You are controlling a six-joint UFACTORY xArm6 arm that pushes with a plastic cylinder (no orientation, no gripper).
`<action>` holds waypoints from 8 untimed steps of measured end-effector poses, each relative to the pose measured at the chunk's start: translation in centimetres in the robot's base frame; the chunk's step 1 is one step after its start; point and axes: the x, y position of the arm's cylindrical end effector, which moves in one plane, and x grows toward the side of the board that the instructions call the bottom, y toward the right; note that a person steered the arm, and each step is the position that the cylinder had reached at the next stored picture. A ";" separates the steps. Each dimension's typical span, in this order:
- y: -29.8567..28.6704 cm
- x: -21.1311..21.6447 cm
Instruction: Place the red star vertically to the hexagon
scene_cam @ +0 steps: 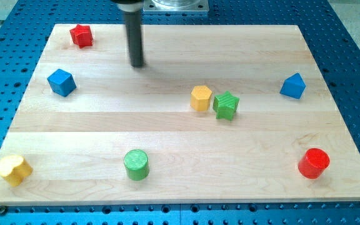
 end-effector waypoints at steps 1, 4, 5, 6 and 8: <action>-10.9 -1.4; 5.7 -4.8; -2.4 -9.6; -10.3 -5.9; 4.0 -3.4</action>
